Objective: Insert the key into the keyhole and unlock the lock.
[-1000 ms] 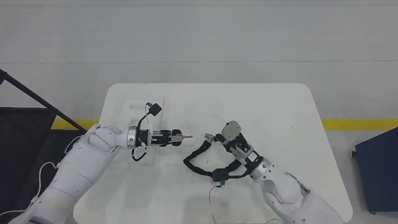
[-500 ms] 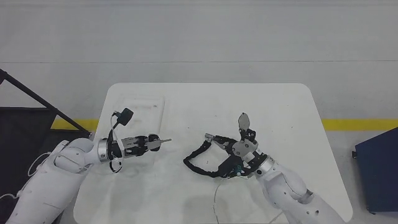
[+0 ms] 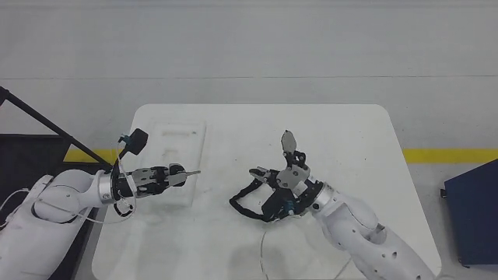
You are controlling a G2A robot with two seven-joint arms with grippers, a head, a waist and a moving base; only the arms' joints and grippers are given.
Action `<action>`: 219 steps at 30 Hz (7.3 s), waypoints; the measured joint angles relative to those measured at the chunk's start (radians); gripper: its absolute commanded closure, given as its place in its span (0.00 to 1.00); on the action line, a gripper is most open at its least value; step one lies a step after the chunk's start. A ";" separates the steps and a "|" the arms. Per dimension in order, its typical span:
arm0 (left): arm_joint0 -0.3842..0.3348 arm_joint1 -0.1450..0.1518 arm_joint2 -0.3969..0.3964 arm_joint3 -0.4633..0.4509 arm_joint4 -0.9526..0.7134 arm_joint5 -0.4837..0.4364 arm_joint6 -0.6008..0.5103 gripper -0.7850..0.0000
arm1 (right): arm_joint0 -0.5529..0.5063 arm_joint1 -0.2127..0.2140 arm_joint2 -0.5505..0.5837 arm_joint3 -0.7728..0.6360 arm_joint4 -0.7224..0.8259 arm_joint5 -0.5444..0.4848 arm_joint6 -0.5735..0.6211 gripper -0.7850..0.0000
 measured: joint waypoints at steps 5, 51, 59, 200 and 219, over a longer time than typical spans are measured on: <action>-0.082 -0.019 0.082 -0.004 0.118 0.055 0.092 1.00 | 0.163 -0.057 -0.118 0.094 0.054 -0.222 0.136 0.00; -0.083 -0.019 0.083 -0.002 0.120 0.056 0.093 1.00 | 0.277 -0.121 -0.041 0.256 0.909 -0.366 0.881 0.00; -0.083 -0.019 0.083 -0.002 0.120 0.056 0.093 1.00 | 0.194 -0.100 -0.048 0.252 0.630 -0.397 0.817 0.00; -0.083 -0.019 0.083 -0.002 0.120 0.056 0.093 1.00 | 0.047 -0.108 0.012 0.325 0.224 0.121 -0.476 1.00; -0.083 -0.019 0.083 -0.002 0.120 0.056 0.093 1.00 | 0.186 -0.140 -0.087 0.647 0.224 -0.344 -0.968 1.00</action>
